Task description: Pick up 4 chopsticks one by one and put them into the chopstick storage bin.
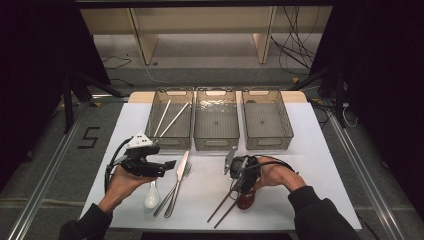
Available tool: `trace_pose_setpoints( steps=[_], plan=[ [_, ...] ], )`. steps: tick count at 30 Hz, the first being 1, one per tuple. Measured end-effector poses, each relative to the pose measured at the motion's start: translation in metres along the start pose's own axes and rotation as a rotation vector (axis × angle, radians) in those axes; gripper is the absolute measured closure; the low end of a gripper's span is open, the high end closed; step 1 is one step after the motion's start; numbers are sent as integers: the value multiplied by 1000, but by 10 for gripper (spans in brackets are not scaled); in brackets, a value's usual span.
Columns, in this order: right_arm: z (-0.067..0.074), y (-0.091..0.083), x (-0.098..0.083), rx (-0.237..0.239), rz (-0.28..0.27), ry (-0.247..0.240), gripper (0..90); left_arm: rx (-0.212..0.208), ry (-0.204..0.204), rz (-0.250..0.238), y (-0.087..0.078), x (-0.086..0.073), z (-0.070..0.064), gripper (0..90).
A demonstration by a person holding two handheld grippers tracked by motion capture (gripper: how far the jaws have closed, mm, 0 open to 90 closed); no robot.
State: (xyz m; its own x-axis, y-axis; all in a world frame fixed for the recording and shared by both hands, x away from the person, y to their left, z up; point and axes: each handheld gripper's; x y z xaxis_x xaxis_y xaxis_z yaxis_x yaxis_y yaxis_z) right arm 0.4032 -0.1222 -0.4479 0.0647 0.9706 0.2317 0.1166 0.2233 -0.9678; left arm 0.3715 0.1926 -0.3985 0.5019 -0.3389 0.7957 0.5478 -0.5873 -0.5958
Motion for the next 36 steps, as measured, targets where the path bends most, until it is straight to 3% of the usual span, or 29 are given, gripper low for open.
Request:
trace_pose_setpoints(
  steps=[7,12,20,24,31,36],
  plan=[
    [-3,7,4,43,37,-32,404,0,-1,-2,0,0,0,188],
    [-3,11,4,41,54,-46,432,-1,0,0,0,-1,-1,187],
    [-3,11,7,73,83,-32,505,0,-5,0,1,-1,0,186],
    [-3,11,9,96,98,-39,569,-1,-1,0,1,-1,0,187],
    [-2,10,8,95,102,-49,675,-1,1,2,1,-1,-1,186],
    [-1,10,9,99,111,-86,724,-1,0,3,1,-1,-1,186]
  ],
)
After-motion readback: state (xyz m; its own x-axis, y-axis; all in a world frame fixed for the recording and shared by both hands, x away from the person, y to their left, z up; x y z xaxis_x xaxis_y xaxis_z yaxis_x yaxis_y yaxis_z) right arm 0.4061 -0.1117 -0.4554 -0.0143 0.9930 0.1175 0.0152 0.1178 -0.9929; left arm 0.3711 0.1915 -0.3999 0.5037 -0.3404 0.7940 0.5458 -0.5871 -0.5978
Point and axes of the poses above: each handheld gripper's, and its own axes: y roughly forward along the jaws, x roughly out of its top, z roughly to its left
